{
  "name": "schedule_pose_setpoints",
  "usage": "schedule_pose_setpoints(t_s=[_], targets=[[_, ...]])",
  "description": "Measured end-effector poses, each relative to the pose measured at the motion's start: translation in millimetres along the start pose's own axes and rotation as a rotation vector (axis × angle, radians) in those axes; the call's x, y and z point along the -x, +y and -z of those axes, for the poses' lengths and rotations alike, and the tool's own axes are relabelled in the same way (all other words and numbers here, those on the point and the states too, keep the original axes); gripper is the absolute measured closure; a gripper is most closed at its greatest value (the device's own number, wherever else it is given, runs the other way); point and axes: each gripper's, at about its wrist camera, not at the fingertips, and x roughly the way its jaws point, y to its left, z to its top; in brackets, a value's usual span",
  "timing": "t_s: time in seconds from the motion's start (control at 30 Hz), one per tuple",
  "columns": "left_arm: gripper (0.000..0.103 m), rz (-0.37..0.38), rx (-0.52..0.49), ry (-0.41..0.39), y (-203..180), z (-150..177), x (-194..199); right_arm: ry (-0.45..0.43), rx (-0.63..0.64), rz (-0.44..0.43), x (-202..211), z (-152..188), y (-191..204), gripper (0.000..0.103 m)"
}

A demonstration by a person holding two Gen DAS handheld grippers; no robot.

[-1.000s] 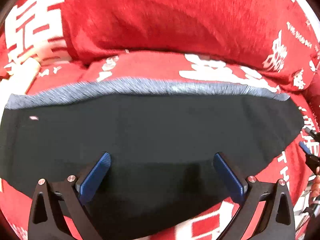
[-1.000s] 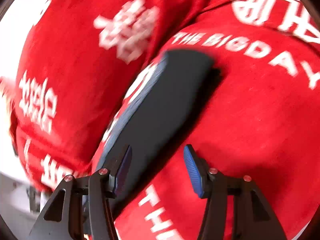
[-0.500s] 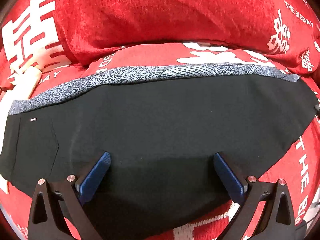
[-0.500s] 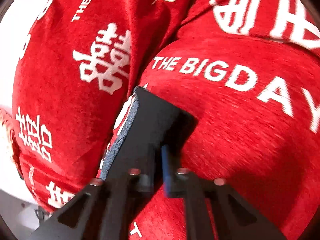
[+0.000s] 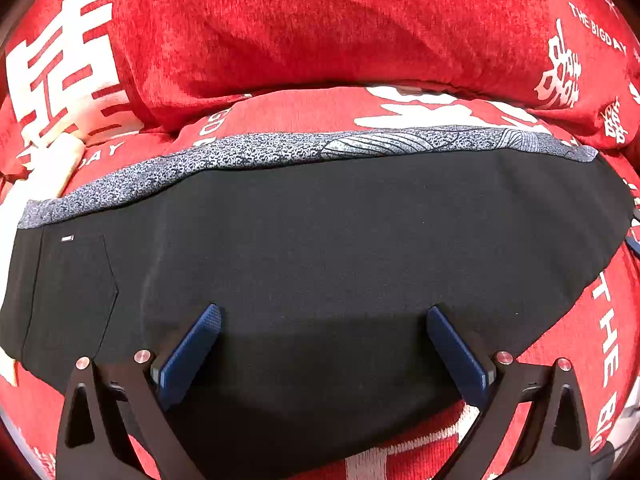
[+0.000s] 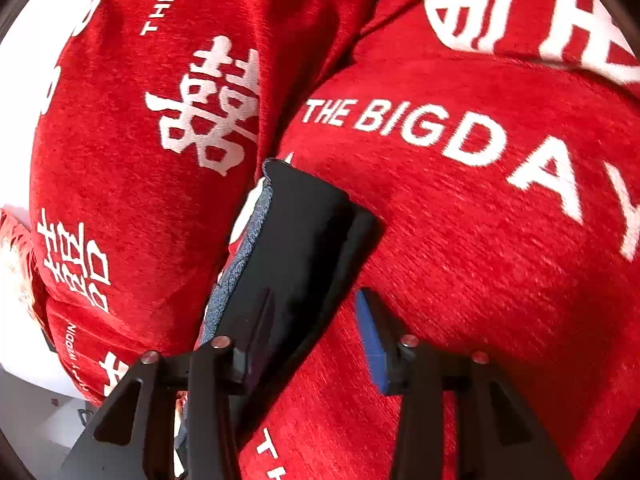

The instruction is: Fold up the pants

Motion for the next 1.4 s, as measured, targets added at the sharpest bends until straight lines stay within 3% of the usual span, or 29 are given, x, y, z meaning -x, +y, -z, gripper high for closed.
schedule_pose_setpoints(t_s=[0.13, 0.17, 0.2, 0.37, 0.5, 0.67, 0.73, 0.8, 0.97, 1.1, 1.17, 1.3, 1.4], targets=[[0.000, 0.002, -0.004, -0.002, 1.3, -1.1, 0.2, -0.012, -0.002, 0.012, -16.7, -11.1, 8.0, 0.059], [0.000, 0.005, -0.004, -0.002, 2.0, -1.2, 0.1, -0.005, 0.001, 0.031, -19.5, -12.8, 10.3, 0.077], [0.000, 0.008, -0.003, -0.001, 2.9, -1.4, 0.2, 0.007, 0.002, 0.050, -22.2, -14.2, 11.6, 0.089], [0.000, 0.028, -0.010, 0.019, 4.0, 1.9, 5.1, -0.062, 0.065, -0.009, 10.0, -8.1, 28.4, 0.091], [0.000, 0.050, -0.024, 0.013, 4.8, 8.5, 8.7, -0.068, 0.119, -0.035, 32.4, -3.0, 26.6, 0.091], [0.000, 0.051, -0.035, 0.003, 2.7, 11.6, 8.3, -0.037, 0.076, 0.073, 2.8, 0.9, -10.2, 0.091], [0.000, 0.058, -0.038, 0.003, 4.3, 11.5, 8.2, -0.057, 0.068, 0.036, 1.5, 5.3, -19.9, 0.091], [0.000, 0.062, -0.042, 0.004, 5.3, 10.9, 8.2, -0.043, 0.069, 0.063, 8.3, 5.8, -18.8, 0.089], [0.000, 0.052, -0.035, -0.002, 4.2, 11.9, 8.9, -0.040, 0.109, 0.202, 34.5, 15.5, -10.9, 0.062], [0.000, 0.050, -0.033, -0.001, 3.1, 12.4, 9.3, -0.019, 0.096, 0.196, 50.1, 39.2, -3.5, 0.061], [0.000, 0.031, -0.030, 0.008, 4.2, 7.4, 13.9, -0.024, 0.140, 0.209, 55.4, 52.4, 9.8, 0.060], [0.000, 0.009, -0.025, -0.076, 19.6, -15.4, 29.2, 0.025, 0.365, 0.172, 43.8, 78.1, 66.6, 0.060], [0.000, -0.012, 0.013, -0.035, 35.6, -42.9, 14.3, 0.112, 0.579, 0.148, 3.0, 104.0, 127.9, 0.060]])
